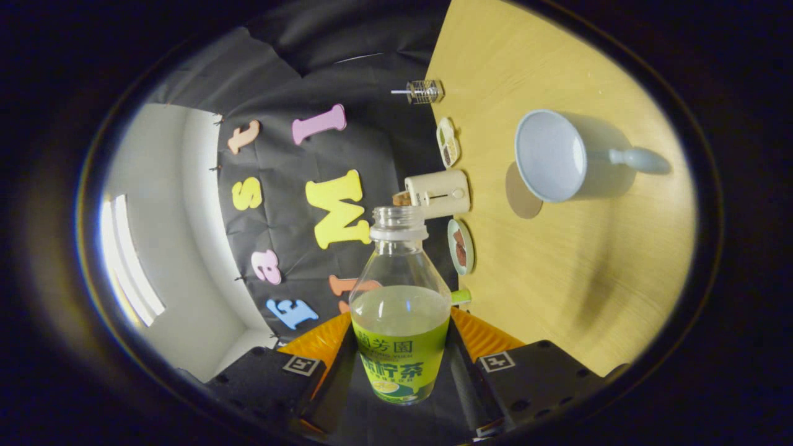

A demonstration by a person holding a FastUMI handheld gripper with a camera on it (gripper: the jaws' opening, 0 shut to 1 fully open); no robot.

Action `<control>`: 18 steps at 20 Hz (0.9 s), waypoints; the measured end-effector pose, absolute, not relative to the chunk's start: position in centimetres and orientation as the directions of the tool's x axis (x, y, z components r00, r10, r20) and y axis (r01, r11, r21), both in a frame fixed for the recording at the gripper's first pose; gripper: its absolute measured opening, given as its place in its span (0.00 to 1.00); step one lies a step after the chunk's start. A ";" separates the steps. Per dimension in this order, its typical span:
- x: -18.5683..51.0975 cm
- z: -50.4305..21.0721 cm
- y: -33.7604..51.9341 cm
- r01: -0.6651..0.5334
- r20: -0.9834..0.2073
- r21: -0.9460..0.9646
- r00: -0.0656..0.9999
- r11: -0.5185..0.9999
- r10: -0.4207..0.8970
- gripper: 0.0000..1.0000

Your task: Take the bottle from table, then pour the juice into the cup, finally place the bottle on the coaster

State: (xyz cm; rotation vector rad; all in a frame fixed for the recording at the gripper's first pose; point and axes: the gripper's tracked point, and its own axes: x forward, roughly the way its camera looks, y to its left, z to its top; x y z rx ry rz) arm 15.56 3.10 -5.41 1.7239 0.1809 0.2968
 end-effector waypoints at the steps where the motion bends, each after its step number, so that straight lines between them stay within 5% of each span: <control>1: 15.5 -5.4 2.8 -0.044 0.097 0.981 0.954 -0.187 0.282 0.78; 18: 15.3 -4.5 0.7 -0.036 0.127 0.942 0.958 -0.334 0.257 0.78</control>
